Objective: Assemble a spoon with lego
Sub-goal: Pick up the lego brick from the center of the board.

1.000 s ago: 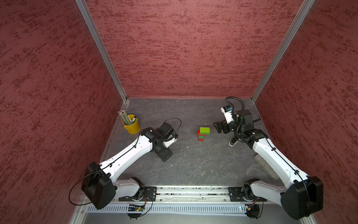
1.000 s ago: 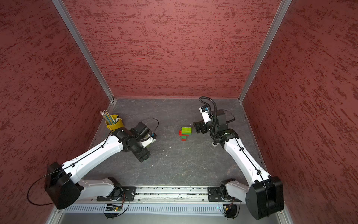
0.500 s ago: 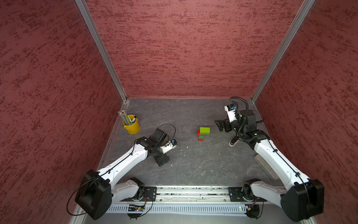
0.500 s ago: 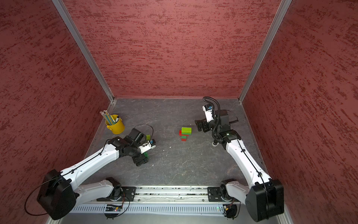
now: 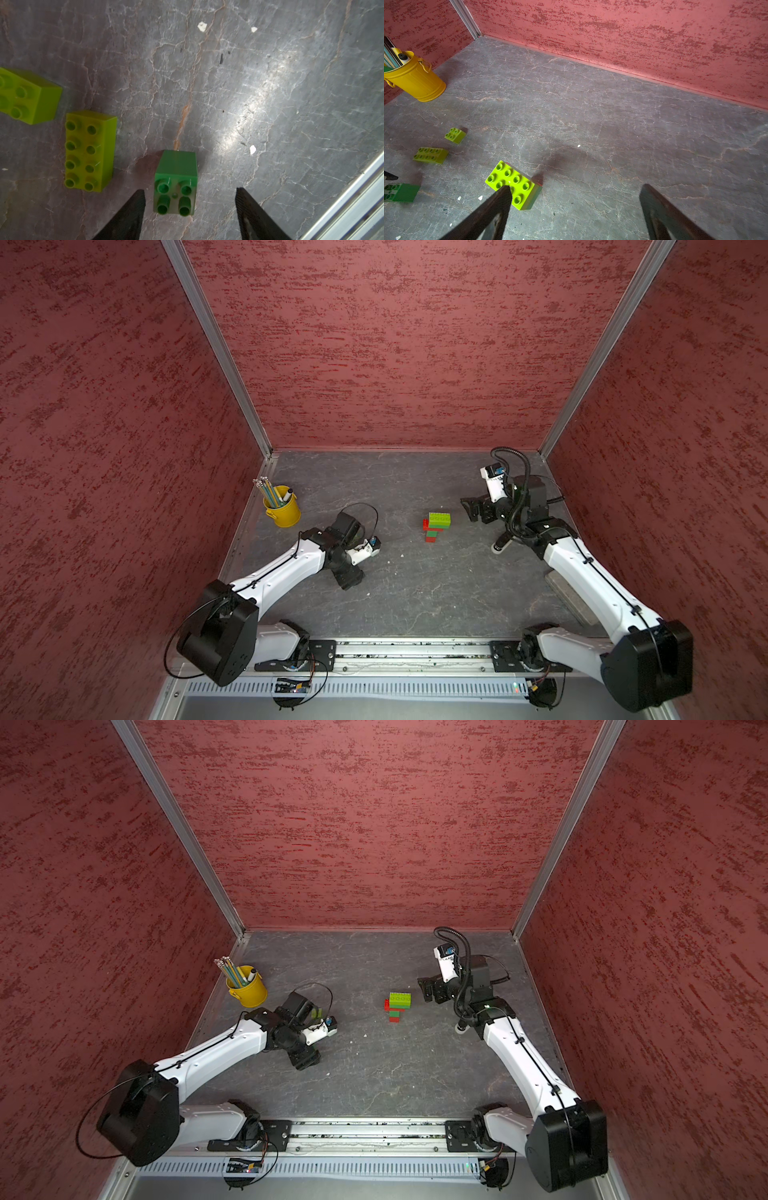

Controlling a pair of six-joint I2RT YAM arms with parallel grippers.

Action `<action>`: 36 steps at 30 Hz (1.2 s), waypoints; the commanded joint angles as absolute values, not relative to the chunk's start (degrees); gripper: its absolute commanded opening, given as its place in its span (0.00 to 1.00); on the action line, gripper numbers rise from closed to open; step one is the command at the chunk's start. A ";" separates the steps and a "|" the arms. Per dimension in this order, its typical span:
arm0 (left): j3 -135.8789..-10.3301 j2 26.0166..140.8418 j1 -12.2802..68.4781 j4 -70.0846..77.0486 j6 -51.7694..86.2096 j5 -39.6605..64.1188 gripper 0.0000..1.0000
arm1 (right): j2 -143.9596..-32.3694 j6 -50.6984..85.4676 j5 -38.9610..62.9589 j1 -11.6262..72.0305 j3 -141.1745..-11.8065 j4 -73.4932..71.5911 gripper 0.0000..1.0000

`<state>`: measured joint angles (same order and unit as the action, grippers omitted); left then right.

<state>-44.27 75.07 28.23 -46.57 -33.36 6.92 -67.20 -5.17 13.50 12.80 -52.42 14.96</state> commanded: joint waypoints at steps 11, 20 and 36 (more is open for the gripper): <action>-46.36 78.43 28.13 -44.85 -34.01 5.09 0.58 | -67.46 -4.40 14.23 12.57 -53.09 15.12 0.99; -47.72 80.90 28.48 -45.32 -34.09 4.57 0.40 | -67.54 -4.39 14.84 12.61 -53.16 15.27 0.99; -48.60 82.81 29.44 -46.41 -34.09 3.62 0.31 | -68.08 -3.92 15.19 12.57 -53.17 15.21 0.99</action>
<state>-47.33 82.32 29.26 -45.84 -34.04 3.81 -67.83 -5.06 14.02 12.80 -52.42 15.31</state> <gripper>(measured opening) 0.344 0.987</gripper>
